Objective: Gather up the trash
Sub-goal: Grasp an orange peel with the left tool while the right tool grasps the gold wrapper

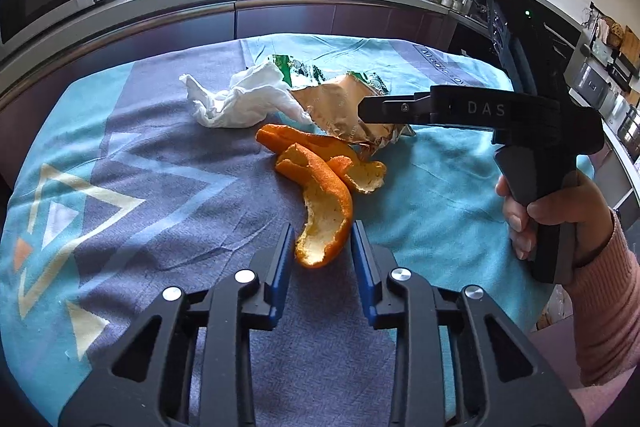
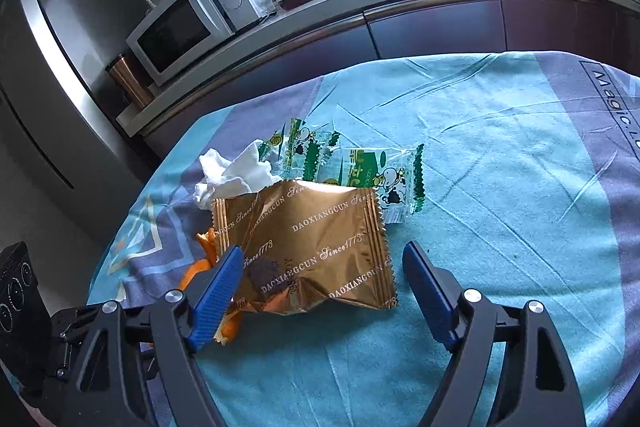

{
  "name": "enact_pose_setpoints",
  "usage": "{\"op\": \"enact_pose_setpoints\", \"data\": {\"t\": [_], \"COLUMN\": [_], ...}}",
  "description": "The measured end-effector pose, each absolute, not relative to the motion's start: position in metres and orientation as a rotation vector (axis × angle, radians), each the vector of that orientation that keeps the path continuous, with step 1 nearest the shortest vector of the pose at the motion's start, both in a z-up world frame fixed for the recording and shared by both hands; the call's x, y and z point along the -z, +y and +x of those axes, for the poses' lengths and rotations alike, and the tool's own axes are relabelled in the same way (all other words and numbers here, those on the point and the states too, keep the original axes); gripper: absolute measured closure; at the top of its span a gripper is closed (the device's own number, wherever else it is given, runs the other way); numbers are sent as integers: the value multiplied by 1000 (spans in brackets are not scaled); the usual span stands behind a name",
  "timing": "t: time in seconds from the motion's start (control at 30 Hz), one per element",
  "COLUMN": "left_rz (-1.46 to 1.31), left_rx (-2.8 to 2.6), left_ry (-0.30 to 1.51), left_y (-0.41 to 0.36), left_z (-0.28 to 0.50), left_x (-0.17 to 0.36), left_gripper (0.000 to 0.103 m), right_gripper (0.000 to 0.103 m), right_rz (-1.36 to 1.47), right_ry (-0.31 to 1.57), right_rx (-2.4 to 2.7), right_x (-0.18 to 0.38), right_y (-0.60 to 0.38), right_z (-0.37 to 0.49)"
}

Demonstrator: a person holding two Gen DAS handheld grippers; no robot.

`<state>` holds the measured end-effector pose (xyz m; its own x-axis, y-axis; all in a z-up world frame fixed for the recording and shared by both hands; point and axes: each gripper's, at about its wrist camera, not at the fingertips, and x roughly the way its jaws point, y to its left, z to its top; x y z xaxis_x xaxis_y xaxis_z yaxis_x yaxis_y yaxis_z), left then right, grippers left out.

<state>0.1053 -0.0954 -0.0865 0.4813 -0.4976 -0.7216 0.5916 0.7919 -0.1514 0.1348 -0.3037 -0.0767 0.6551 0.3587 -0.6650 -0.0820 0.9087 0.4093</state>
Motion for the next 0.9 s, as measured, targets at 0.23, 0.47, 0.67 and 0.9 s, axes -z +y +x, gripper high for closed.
{"op": "enact_pose_setpoints", "data": {"t": [0.23, 0.47, 0.67, 0.9], "left_rz": [121, 116, 86, 75], "left_rx": [676, 662, 653, 635], "left_ry": [828, 806, 781, 749], "left_y": [-93, -84, -68, -53], "left_z": [104, 98, 94, 86], "left_x": [85, 81, 74, 65], "left_gripper": [82, 84, 85, 86], "right_gripper": [38, 55, 77, 89], "right_rz": [354, 371, 395, 429], "right_ry": [826, 810, 788, 745], "right_rx": [-279, -304, -342, -361], "right_x": [76, 74, 72, 65], "right_y": [-301, -303, -304, -306], "right_z": [132, 124, 115, 102]}}
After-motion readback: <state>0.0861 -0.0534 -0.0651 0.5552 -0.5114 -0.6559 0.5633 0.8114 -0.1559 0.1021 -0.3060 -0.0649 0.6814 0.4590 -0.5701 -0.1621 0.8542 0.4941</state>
